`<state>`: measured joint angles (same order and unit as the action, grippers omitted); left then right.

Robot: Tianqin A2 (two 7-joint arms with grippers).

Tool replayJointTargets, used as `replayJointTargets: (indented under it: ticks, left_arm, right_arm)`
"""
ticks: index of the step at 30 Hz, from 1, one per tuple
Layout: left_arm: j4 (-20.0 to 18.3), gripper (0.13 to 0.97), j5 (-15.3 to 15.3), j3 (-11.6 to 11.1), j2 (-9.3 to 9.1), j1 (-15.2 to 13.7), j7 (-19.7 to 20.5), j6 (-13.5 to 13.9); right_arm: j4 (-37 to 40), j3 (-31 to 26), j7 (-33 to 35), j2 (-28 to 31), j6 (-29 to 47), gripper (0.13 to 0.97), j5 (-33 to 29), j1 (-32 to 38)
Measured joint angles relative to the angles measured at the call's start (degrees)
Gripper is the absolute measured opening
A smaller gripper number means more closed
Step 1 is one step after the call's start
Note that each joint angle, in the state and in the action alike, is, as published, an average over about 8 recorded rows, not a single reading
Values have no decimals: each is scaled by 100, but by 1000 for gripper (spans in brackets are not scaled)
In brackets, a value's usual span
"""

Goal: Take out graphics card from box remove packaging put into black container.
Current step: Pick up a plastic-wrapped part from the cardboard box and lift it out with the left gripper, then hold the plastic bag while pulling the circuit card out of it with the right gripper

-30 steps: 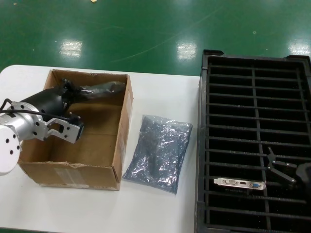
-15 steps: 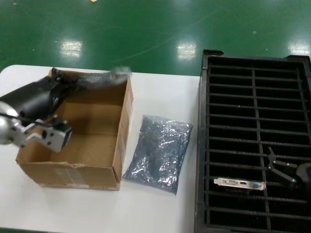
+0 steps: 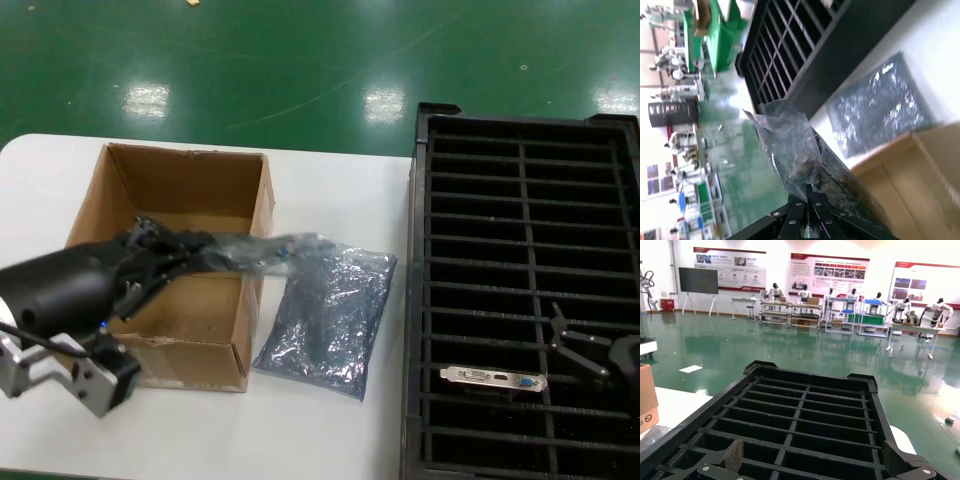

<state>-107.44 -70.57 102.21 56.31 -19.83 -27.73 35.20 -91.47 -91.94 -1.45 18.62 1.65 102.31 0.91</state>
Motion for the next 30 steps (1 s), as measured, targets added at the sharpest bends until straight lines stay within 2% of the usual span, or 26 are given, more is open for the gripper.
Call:
replayJointTargets:
  ticks: [5,13,30]
  left_arm:
    - [-108,140,-239,113,5,86,-198,12]
    - [-108,140,-261,307,-118,-3,-378,54]
    - [-106,140,-245,327,-140,-21,-388,55]
  right_arm:
    - [0,0,0,0,0,966,0,0]
    - [0,0,0,0,0,966,0,0]
    - [7,-8,9,-6,17,966,-6,27]
